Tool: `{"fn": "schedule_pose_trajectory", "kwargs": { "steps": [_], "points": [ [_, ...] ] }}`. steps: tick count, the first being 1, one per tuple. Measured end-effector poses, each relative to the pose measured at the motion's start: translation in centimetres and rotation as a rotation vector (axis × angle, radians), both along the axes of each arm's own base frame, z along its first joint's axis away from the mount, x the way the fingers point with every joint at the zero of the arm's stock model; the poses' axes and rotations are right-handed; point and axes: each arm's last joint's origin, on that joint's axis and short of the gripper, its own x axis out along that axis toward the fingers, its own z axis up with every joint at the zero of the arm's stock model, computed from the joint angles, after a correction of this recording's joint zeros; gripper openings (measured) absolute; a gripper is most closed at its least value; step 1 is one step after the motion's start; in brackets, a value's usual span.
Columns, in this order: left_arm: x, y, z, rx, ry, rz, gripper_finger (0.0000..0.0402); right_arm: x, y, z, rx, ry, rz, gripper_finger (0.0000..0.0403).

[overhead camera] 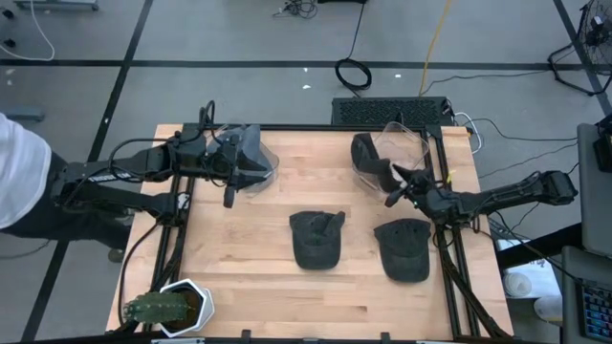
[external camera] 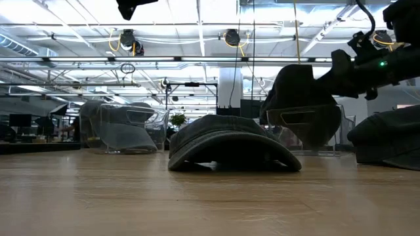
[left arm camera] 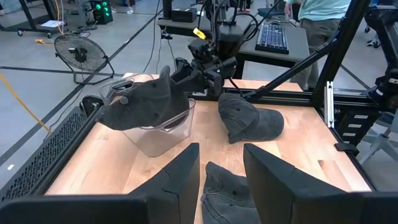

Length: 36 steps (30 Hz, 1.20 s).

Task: Pick & Place hat
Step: Put the left black cap into the right transparent bin

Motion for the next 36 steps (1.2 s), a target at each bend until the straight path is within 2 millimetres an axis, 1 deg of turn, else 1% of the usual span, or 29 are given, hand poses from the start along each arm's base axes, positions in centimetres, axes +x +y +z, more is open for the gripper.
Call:
{"fn": "schedule_pose_trajectory", "kwargs": {
  "steps": [6, 11, 16, 19, 22, 24, 27, 29, 31, 32, 33, 36],
  "points": [
    [0.0, 0.0, 0.0, 0.000, 0.000, 0.000, 0.0131, 0.1, 0.0, 0.4, -0.119, 0.133, -0.003, 0.0238],
    [0.0, 0.0, 0.0, 0.000, 0.000, 0.000, 0.0131, 0.6, 0.0, 3.5, -0.214, 0.156, -0.050, 0.0271],
    [0.0, 0.0, 0.0, 0.000, 0.002, 0.000, 0.0131, 1.1, 0.1, 6.7, -0.291, 0.175, -0.050, 0.0280],
    [0.0, 0.0, 0.0, 0.000, 0.002, 0.000, 0.0131, 1.5, 0.3, 8.5, -0.326, 0.159, 0.006, 0.0278],
    [0.0, 0.0, 0.0, 0.000, 0.002, 0.000, 0.0131, 2.3, 0.9, 10.1, -0.355, 0.151, 0.117, 0.0269],
    [0.0, 0.0, 0.0, 0.000, 0.002, 0.000, 0.0131, 3.2, 1.5, 11.1, -0.364, 0.188, 0.236, 0.0252],
    [0.0, 0.0, 0.0, 0.001, 0.002, 0.000, 0.0131, 5.1, 2.5, 12.8, -0.382, 0.288, 0.342, 0.0201],
    [0.0, 0.0, 0.0, 0.000, 0.002, 0.000, 0.0131, 6.7, 3.0, 13.9, -0.389, 0.386, 0.375, 0.0148],
    [0.0, 0.0, 0.0, 0.000, 0.003, 0.000, 0.0131, 8.2, 3.5, 14.5, -0.388, 0.505, 0.446, 0.0080],
    [0.0, 0.0, 0.0, 0.000, 0.002, 0.000, 0.0131, 9.1, 3.7, 14.3, -0.379, 0.578, 0.483, 0.0042],
    [0.0, 0.0, 0.0, 0.001, 0.002, 0.000, 0.0131, 9.7, 3.8, 13.9, -0.368, 0.654, 0.501, 0.0022],
    [0.0, 0.0, 0.0, 0.001, 0.002, 0.000, 0.0131, 11.6, 3.6, 11.8, -0.325, 0.816, 0.486, 0.0010]
  ]
}}
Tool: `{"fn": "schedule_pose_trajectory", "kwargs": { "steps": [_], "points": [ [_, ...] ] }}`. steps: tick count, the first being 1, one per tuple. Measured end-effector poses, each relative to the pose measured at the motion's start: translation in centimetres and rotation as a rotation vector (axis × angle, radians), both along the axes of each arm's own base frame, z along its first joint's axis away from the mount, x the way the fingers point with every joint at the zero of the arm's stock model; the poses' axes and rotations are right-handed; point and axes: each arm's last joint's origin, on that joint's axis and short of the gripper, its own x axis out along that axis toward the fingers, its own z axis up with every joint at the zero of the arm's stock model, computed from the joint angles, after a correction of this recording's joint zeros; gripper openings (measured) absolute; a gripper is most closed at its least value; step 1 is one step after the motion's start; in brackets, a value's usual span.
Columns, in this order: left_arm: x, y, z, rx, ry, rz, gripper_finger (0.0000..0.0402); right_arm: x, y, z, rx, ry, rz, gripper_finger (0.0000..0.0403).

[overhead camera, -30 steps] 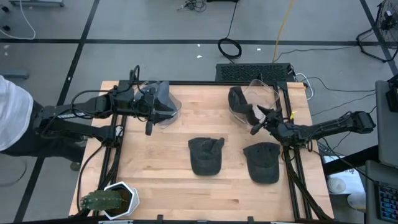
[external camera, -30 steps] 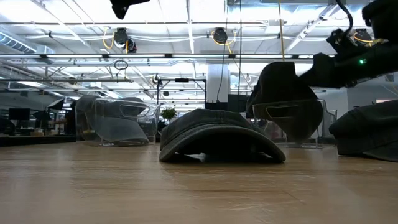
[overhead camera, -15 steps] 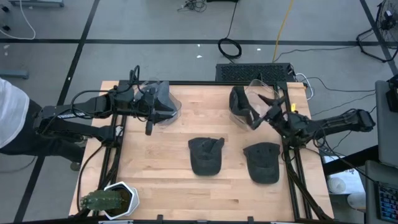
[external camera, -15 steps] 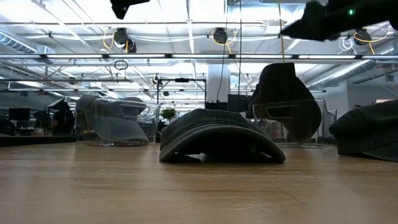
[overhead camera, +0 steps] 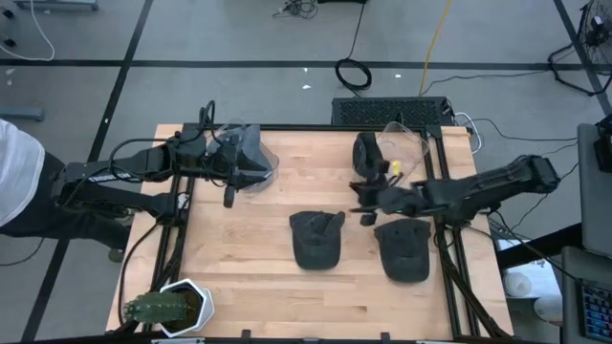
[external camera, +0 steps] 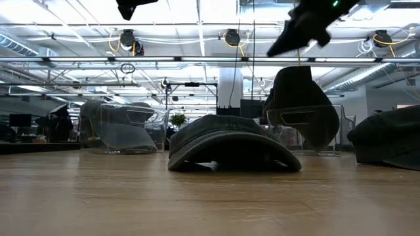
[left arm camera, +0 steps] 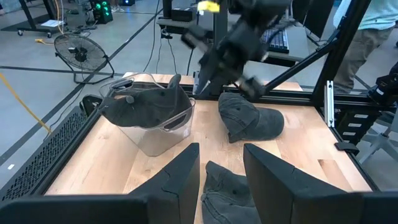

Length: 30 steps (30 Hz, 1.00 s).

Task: Pick & Place hat
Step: Put the left black cap into the right transparent bin

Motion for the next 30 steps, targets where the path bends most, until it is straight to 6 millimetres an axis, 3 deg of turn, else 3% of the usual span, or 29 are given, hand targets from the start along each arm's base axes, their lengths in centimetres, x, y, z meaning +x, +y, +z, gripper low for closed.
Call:
{"fn": "schedule_pose_trajectory", "kwargs": {
  "steps": [5, 10, 14, 20, 24, 30],
  "points": [
    [0.0, 0.0, 0.0, 0.000, 0.001, 0.000, 0.0131, 1.7, -1.3, -2.4, 0.014, 0.109, -0.094, 0.0001],
    [0.0, 0.0, 0.0, -0.003, 0.003, 0.001, 0.0131, 1.5, -3.9, -3.8, 0.056, 0.187, -0.248, 0.0000],
    [0.0, 0.0, -0.1, -0.006, 0.007, 0.001, 0.0131, 0.6, -5.3, -3.8, 0.013, 0.211, -0.393, 0.0000],
    [0.0, 0.0, -0.1, -0.006, 0.007, 0.001, 0.0131, -1.3, -6.5, -2.3, -0.051, 0.153, -0.547, 0.0000],
    [0.0, 0.0, -0.1, -0.007, 0.007, 0.001, 0.0131, -3.1, -7.7, -2.0, 0.003, 0.140, -0.675, 0.0000],
    [0.0, 0.0, -0.1, -0.010, 0.007, 0.002, 0.0131, -6.0, -9.5, -3.1, 0.181, 0.267, -0.867, 0.0000]
  ]
}}
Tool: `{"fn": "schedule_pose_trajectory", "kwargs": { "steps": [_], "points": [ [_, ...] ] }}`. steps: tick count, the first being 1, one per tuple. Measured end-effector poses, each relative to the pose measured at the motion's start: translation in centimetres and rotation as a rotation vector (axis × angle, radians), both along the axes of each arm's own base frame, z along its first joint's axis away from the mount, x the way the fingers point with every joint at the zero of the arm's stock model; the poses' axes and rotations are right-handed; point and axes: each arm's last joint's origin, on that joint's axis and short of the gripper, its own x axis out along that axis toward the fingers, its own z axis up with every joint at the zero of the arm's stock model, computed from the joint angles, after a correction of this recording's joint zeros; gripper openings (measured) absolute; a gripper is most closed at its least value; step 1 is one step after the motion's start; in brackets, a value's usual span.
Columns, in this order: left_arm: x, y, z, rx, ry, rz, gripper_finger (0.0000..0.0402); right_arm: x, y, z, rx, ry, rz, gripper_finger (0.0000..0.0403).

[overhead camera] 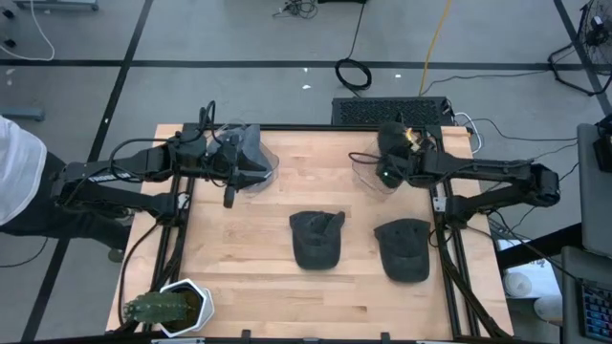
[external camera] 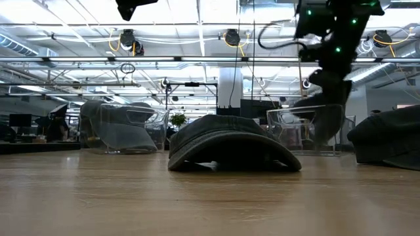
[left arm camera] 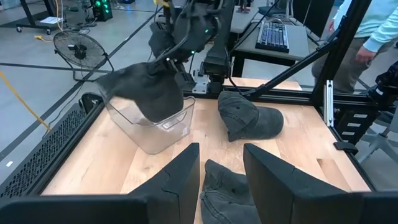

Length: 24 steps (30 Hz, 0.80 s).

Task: Pick & Place hat
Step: Put the left black cap into the right transparent bin

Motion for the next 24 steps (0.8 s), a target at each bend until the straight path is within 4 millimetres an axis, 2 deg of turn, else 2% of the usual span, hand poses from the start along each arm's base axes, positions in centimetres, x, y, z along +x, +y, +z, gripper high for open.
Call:
{"fn": "schedule_pose_trajectory", "kwargs": {
  "steps": [4, 7, 11, 16, 20, 24],
  "points": [
    [0.0, 0.0, 0.0, 0.000, 0.000, 0.000, 0.0131, -1.5, -0.4, -0.6, 0.083, 0.043, -0.114, 0.0000],
    [0.0, 0.0, 0.0, 0.000, 0.000, 0.000, 0.0131, -1.7, -0.4, -0.5, 0.070, 0.050, -0.142, 0.0000],
    [0.0, 0.0, 0.0, 0.000, -0.001, 0.000, 0.0131, -0.9, -0.4, -0.3, -0.034, -0.009, -0.132, 0.0000],
    [0.0, 0.0, 0.0, 0.001, -0.001, 0.000, 0.0131, 0.2, -0.7, -0.2, 0.028, -0.089, -0.048, 0.0000],
    [0.0, 0.0, 0.0, 0.001, -0.001, 0.000, 0.0131, -0.4, -1.8, -0.4, -0.084, -0.033, -0.111, 0.0000],
    [0.0, 0.0, 0.0, 0.007, -0.001, -0.002, 0.0131, -1.2, -3.7, -1.3, -0.039, -0.023, -0.146, 0.0000]
  ]
}}
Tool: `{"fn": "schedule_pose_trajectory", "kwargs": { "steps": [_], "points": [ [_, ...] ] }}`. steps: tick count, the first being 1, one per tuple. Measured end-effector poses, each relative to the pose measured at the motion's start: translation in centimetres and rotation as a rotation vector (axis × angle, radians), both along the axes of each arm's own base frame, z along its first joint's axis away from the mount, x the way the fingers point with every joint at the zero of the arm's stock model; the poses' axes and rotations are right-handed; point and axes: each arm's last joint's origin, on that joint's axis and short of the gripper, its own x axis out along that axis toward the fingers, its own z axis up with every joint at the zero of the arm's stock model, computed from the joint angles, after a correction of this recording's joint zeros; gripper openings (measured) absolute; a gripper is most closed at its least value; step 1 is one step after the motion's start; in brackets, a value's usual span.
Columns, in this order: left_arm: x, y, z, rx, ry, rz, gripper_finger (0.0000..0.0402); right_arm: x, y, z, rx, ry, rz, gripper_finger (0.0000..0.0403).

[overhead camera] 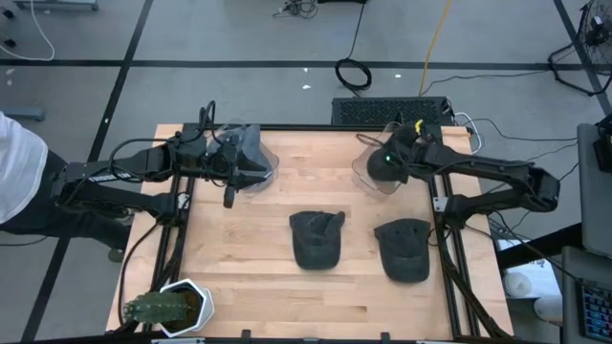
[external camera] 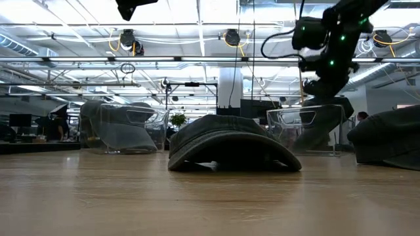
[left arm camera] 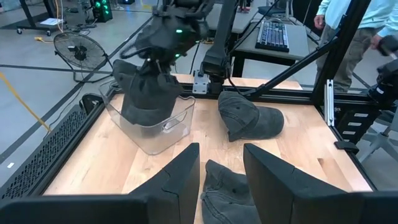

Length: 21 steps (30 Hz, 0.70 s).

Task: Pick & Place hat
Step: Put the left black cap into the right transparent bin

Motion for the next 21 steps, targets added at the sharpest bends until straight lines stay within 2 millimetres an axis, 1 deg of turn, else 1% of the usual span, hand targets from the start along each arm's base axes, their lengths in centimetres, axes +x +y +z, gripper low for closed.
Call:
{"fn": "schedule_pose_trajectory", "kwargs": {
  "steps": [3, 5, 8, 10, 12, 14, 18, 19, 21],
  "points": [
    [0.0, 0.0, 0.0, 0.000, 0.000, 0.000, 0.0131, -0.4, -1.5, -0.8, 0.055, -0.061, -0.002, 0.0000],
    [0.0, 0.0, 0.0, -0.005, 0.000, 0.001, 0.0131, -0.4, -2.2, -1.0, 0.106, -0.127, 0.038, 0.0000],
    [0.0, 0.0, 0.0, -0.018, 0.000, 0.004, 0.0131, 0.0, -2.9, -1.0, 0.204, -0.220, 0.175, 0.0000],
    [0.0, 0.0, 0.0, -0.019, 0.000, 0.004, 0.0131, 0.3, -3.0, -0.9, 0.247, -0.241, 0.289, 0.0000],
    [0.0, 0.0, 0.0, -0.021, 0.000, 0.005, 0.0131, 0.3, -3.0, -1.0, 0.280, -0.244, 0.354, 0.0000],
    [0.0, 0.0, 0.0, -0.025, 0.000, 0.006, 0.0131, 0.1, -3.0, -1.1, 0.283, -0.220, 0.339, 0.0000],
    [0.0, 0.0, 0.0, -0.025, 0.000, 0.006, 0.0131, -0.9, -3.1, -1.0, 0.125, -0.069, 0.130, 0.0000],
    [0.0, 0.0, 0.0, -0.025, 0.000, 0.006, 0.0131, -1.0, -3.0, -0.7, 0.095, -0.057, 0.112, 0.0000],
    [0.0, 0.0, 0.0, -0.025, 0.000, 0.006, 0.0131, -0.9, -2.4, 0.1, 0.061, -0.104, 0.140, 0.0000]
  ]
}}
